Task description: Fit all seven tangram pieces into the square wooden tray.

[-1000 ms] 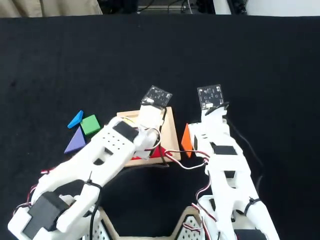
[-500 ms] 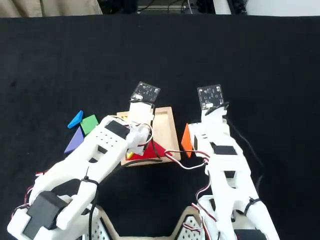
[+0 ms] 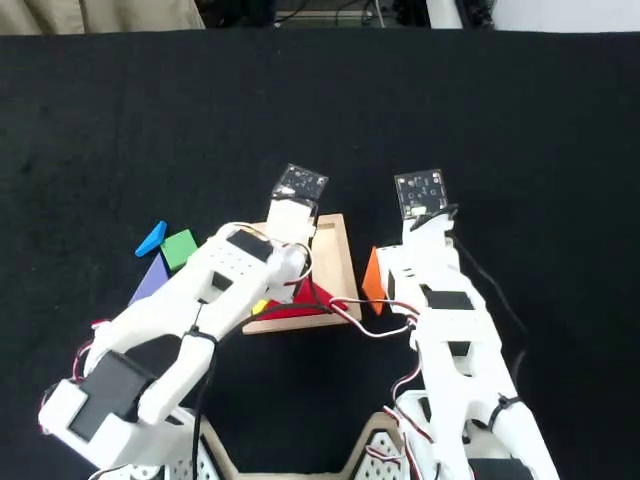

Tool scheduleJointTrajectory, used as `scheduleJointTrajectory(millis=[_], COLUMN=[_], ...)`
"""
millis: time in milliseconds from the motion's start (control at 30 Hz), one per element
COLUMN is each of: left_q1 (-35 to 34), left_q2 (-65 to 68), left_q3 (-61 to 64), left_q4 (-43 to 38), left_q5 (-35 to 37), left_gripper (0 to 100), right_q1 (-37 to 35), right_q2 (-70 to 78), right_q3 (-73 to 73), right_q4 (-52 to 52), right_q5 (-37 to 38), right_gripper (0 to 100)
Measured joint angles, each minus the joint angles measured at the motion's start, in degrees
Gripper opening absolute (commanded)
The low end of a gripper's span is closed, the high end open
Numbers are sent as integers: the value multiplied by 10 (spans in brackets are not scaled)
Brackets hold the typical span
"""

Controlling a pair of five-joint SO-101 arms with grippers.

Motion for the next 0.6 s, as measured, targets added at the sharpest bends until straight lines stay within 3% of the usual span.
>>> scheduleJointTrajectory(millis=[433,600], left_q1=[-8,-9], left_q2=[-5,-100], left_q3=[-2,2], left_q4=[4,85], left_q5=[0,2], left_gripper=[58,61], right_q1=[0,0], right_q2=[0,0], right_q3=[0,0], right_q4=[0,0], right_q5=[0,0], right_gripper=[15,15])
